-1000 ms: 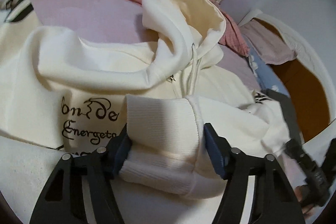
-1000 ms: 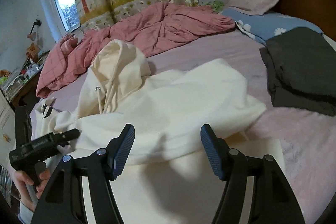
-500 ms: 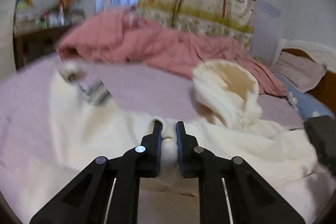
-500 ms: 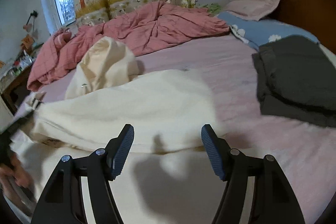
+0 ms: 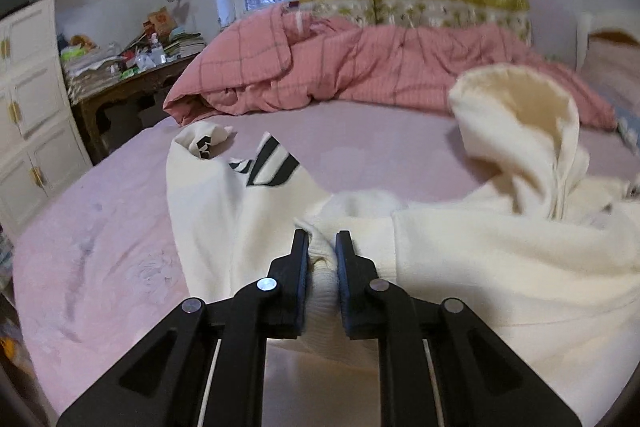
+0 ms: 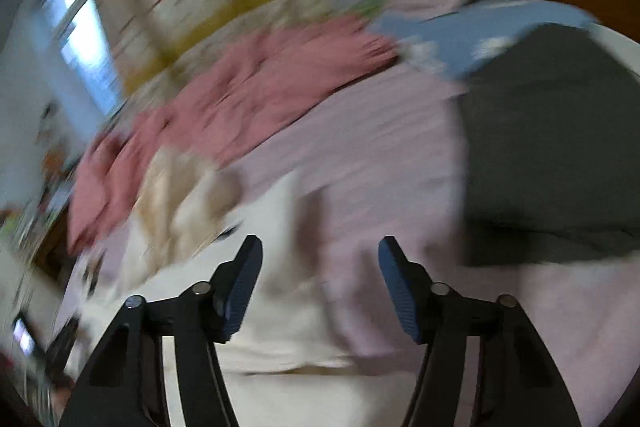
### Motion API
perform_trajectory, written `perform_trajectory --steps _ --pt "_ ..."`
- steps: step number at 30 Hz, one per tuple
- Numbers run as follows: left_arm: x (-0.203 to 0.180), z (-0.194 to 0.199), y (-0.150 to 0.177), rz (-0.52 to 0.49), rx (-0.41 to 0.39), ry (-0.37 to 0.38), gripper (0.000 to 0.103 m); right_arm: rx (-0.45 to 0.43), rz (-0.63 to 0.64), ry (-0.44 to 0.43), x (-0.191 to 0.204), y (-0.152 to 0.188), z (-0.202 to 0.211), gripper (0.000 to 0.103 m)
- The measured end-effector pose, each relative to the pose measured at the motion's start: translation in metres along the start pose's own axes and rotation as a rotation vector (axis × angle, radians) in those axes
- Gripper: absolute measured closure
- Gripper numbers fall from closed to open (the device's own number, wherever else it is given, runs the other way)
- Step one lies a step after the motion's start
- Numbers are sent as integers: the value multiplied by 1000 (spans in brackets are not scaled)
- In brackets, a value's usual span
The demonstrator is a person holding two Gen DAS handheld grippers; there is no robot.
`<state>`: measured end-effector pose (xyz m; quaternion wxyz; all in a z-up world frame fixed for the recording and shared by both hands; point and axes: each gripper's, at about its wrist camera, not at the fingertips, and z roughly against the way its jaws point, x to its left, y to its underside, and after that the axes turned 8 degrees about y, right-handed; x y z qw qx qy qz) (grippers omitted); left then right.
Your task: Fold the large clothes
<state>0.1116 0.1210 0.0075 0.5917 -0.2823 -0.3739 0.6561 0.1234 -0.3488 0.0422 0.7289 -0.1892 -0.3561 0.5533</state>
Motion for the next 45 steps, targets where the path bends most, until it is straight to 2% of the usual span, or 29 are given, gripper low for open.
perform_trajectory --steps 2,4,6,8,9,10,12,13,16,17,18,21,22,24,26,27,30,32,33,34,35,36,38,40,42,44,45 --pt "-5 -4 5 -30 12 7 90 78 69 -96 26 3 -23 57" --pt "-6 -4 6 -41 7 16 89 128 105 -103 45 6 -49 67" --pt "-6 -3 6 -38 8 22 87 202 114 2 49 4 -82 72" --pt "-5 -5 6 -28 20 48 86 262 92 100 39 -1 -112 85" --pt "-5 -6 6 -26 29 65 84 269 77 134 34 -3 -121 100" --pt "-5 -7 6 -28 38 73 83 268 50 151 25 -5 -125 103" --pt "-8 -8 7 -38 46 72 79 276 -40 139 12 -9 -124 103" --pt "-9 -8 7 -43 48 77 74 269 -51 161 9 -10 -121 103" --pt "-8 -3 5 -39 34 81 55 190 87 314 25 -10 -106 103" --pt "-6 2 3 -27 15 106 54 162 145 330 32 -9 -100 103" --pt "-2 11 0 -2 -11 162 50 147 177 309 35 -8 -94 103" --pt "4 41 -17 80 -101 339 31 138 137 182 34 -9 -74 103" --pt "0 49 -25 87 -118 384 29 140 127 154 34 -7 -69 103" --pt "-22 46 -44 33 -56 441 29 129 126 130 39 0 -58 102" --pt "-61 25 -63 -79 97 564 28 114 140 131 47 3 -55 102" --pt "-79 13 -68 -125 160 582 28 113 154 132 52 5 -55 102" --pt "-133 -38 -73 -273 339 464 29 99 197 153 61 8 -58 101" --pt "-154 -72 -71 -339 426 384 38 102 211 159 64 9 -61 101" --pt "-162 -89 -68 -375 465 341 51 107 214 154 63 10 -61 101" --pt "-166 -104 -66 -405 489 289 71 115 217 150 62 11 -63 101" --pt "-169 -114 -65 -423 484 246 82 123 222 149 61 11 -64 101" --pt "-170 -121 -69 -440 444 210 93 130 226 153 60 12 -66 101" --pt "-171 -128 -79 -484 333 129 93 144 228 171 57 13 -73 101" --pt "-169 -145 -88 -458 352 152 93 173 220 185 54 16 -84 101" --pt "-175 -162 -90 -483 357 121 92 216 232 216 54 19 -97 101" --pt "-176 -172 -87 -508 345 123 86 228 234 243 53 21 -106 101" --pt "-174 -172 -85 -516 329 108 72 220 236 245 53 20 -107 101"
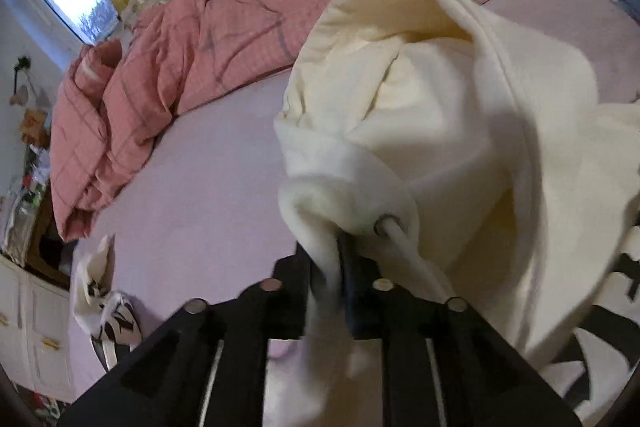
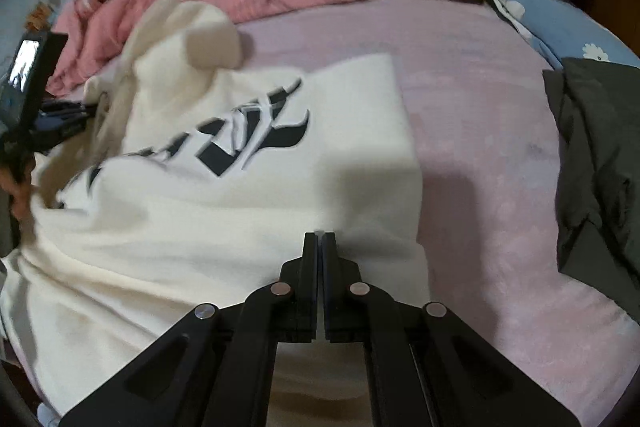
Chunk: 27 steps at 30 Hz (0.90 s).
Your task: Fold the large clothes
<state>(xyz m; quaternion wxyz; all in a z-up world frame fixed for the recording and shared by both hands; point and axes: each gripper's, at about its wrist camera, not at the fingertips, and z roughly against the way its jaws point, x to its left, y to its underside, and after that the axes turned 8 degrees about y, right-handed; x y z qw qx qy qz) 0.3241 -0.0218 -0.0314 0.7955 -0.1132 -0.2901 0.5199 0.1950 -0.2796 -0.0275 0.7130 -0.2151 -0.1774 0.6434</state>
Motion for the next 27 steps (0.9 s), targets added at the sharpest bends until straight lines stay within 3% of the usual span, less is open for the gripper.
perform_trajectory --steps 1,2,5,8,11,13,15,18,20,22,23,25,27 --pt "2 4 2 0 -18 -24 54 0 3 6 1 0 -2 101" --pt "6 11 5 3 -47 -40 48 1 7 12 2 -1 -3 101" --pt "24 46 15 32 -112 48 45 -13 3 24 2 -2 -1 101" --pt "50 92 38 63 -154 58 29 -74 31 45 5 -5 11 100" --pt "68 114 66 98 -91 61 22 -188 81 6 8 -12 31 92" --pt "74 120 92 152 -44 87 22 -244 85 -10 8 -22 41 69" --pt "76 117 117 214 -7 125 22 -269 47 -40 7 -30 46 56" --pt "69 91 148 262 106 183 21 -216 -14 -132 10 -32 44 55" --pt "62 84 164 256 114 207 28 -197 -19 -148 15 -30 42 55" --pt "59 93 178 269 71 278 76 -194 13 -127 23 -25 40 55" --pt "58 103 183 275 37 318 87 -197 36 -111 26 -22 39 55" --pt "52 130 194 261 -51 291 90 -202 67 -66 31 -16 37 55" --pt "37 155 210 231 -96 284 90 -193 71 -79 32 -12 35 55"
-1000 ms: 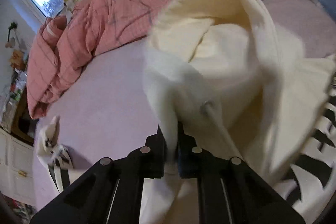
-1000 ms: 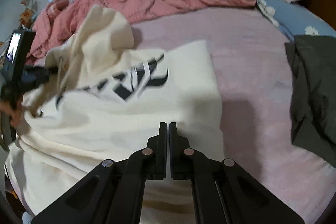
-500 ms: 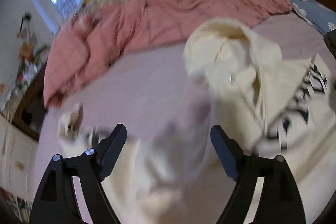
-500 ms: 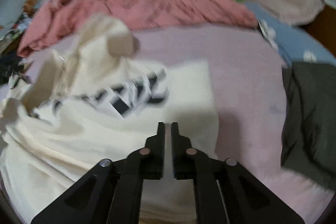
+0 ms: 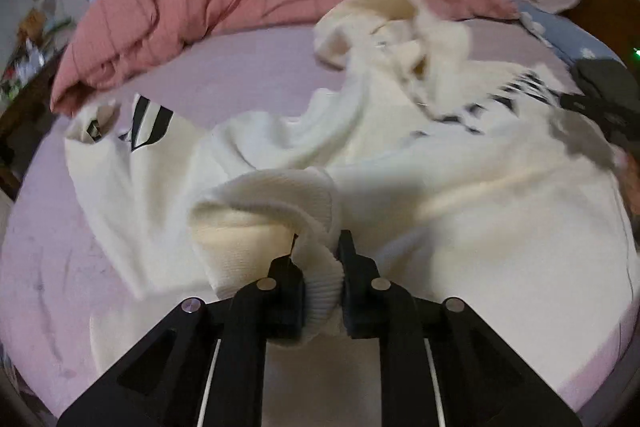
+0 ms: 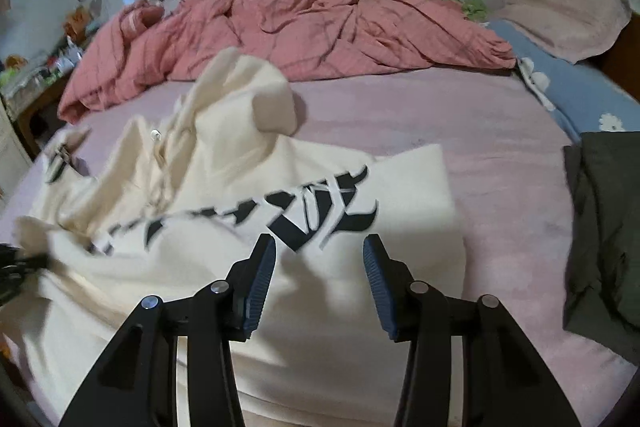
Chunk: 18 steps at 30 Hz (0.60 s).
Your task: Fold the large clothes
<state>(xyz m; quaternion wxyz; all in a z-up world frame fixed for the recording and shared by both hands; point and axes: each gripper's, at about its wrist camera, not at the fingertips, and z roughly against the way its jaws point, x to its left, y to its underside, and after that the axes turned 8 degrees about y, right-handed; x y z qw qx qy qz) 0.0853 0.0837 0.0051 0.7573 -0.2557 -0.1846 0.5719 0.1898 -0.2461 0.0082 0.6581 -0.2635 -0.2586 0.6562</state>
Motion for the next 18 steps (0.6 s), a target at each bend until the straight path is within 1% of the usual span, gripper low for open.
perform_trajectory --steps 2,4,6,8,9,10,11,13,16,18 --pt "-10 13 17 10 -16 14 89 -2 13 -19 3 0 1 55" --pt "-18 22 32 5 -27 20 88 -27 31 -7 7 0 4 54" --pt "-21 25 40 7 -29 29 86 -13 37 -9 8 0 1 53" --pt "-19 30 41 12 -71 20 72 15 36 -19 10 3 -5 53" --pt "-17 31 39 10 -93 9 53 30 43 -20 11 5 -7 53" --pt "-13 33 36 18 -113 1 40 45 54 -17 13 7 -10 53" --pt "-8 37 33 35 -132 10 39 55 66 -11 14 9 -11 53" --pt "3 43 25 90 -150 69 39 57 75 0 15 13 -10 53" --pt "16 46 10 161 -145 126 39 57 70 -1 14 20 -4 53" --pt "25 40 0 208 -124 161 40 56 76 -9 14 25 2 53"
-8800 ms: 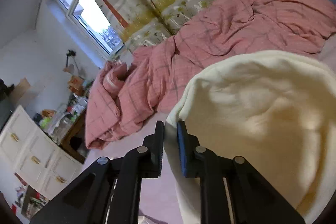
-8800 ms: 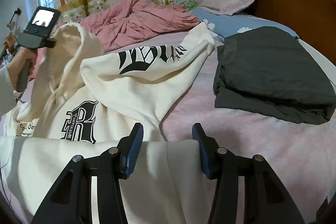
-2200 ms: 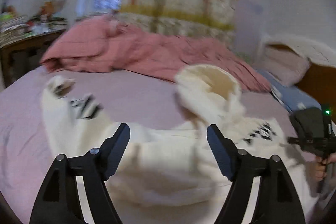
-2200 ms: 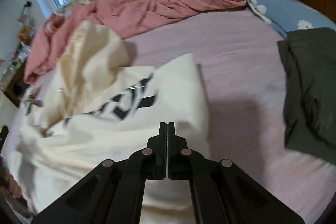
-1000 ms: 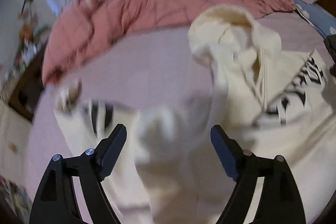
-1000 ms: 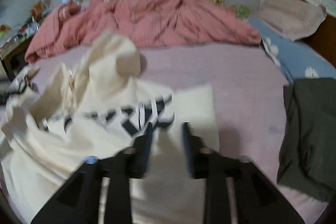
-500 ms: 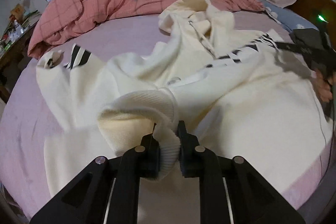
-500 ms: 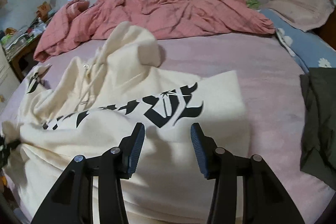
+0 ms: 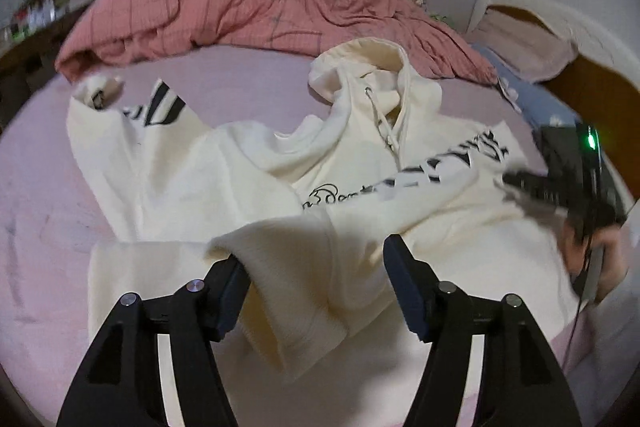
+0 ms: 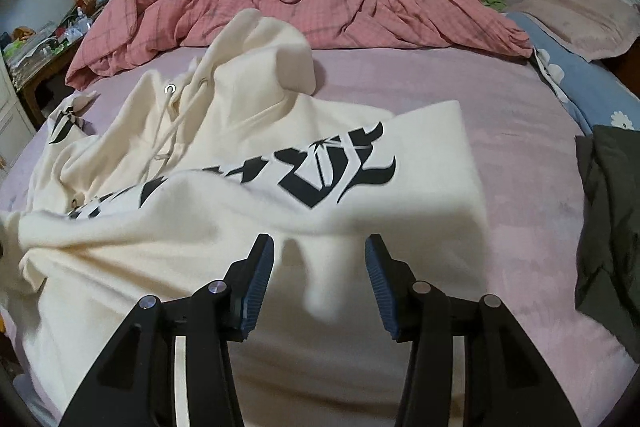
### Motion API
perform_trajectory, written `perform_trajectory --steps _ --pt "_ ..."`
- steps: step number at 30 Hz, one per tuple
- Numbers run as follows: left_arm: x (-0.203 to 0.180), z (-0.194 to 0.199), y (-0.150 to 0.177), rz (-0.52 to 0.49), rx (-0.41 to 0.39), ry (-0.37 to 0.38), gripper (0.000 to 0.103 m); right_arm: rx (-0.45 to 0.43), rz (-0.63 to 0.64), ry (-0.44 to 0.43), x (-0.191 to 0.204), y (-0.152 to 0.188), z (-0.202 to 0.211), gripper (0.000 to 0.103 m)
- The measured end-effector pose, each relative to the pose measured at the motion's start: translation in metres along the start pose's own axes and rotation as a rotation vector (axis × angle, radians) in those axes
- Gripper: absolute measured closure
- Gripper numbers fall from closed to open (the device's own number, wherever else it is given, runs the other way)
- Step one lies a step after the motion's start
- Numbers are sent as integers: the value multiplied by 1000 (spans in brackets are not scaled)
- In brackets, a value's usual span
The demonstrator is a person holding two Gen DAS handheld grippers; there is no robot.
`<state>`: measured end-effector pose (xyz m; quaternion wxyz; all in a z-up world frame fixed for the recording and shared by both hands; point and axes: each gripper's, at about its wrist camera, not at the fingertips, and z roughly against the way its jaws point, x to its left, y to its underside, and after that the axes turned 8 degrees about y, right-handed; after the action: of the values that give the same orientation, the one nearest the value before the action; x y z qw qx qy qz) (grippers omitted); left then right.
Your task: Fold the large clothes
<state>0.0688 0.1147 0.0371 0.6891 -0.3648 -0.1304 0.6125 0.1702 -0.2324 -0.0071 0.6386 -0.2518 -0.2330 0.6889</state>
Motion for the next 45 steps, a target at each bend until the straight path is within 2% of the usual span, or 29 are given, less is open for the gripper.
perform_trajectory --steps 2,3,4,6,7,10,12,14,16,19,21,23,26,28,30,32,33,34,35,40,45 --pt "7 -8 -9 49 16 10 76 -10 17 0 2 3 5 53" --pt "11 -14 -18 59 24 6 100 -17 26 1 3 4 8 53" --pt "12 -20 -27 50 13 -3 102 -21 33 3 4 6 10 53" --pt "7 -19 -50 -2 -82 -55 102 -19 45 12 7 8 10 53" --pt "5 -16 -66 -21 -132 -58 102 -15 48 18 8 9 9 53" --pt "-3 3 -114 -40 -278 5 102 -18 47 28 8 8 9 53" --pt "-15 21 -135 -93 -381 54 102 -29 47 37 8 8 11 53" --pt "-18 30 -141 -113 -407 52 102 -35 49 43 8 8 12 53" --pt "-8 14 -131 -98 -346 13 102 -24 54 55 8 8 10 53" --pt "25 -39 -98 -63 -112 -103 102 50 53 75 6 9 -4 53" --pt "56 -66 -70 8 -3 -134 101 76 41 79 3 10 -11 53" --pt "78 -76 -50 69 37 -112 100 76 46 78 4 10 -10 53" --pt "92 -71 -38 102 18 -125 89 77 58 87 7 12 -11 53" --pt "94 -63 -39 81 5 -162 68 82 56 89 7 13 -13 53" --pt "93 -46 -44 44 -41 -178 62 74 47 89 5 12 -12 53" --pt "98 -27 -52 39 -96 -201 43 55 35 96 4 12 -10 53" --pt "105 -18 -56 55 -128 -228 30 47 31 97 3 12 -9 53" --pt "111 -12 -60 79 -140 -265 23 39 25 97 2 12 -7 53" --pt "121 -7 -62 105 -149 -313 23 28 19 94 1 12 -6 53" --pt "166 -2 -66 140 -183 -439 22 -40 -38 101 -5 12 10 53" --pt "228 -28 -66 253 -157 -457 22 -61 -174 101 1 12 25 53"
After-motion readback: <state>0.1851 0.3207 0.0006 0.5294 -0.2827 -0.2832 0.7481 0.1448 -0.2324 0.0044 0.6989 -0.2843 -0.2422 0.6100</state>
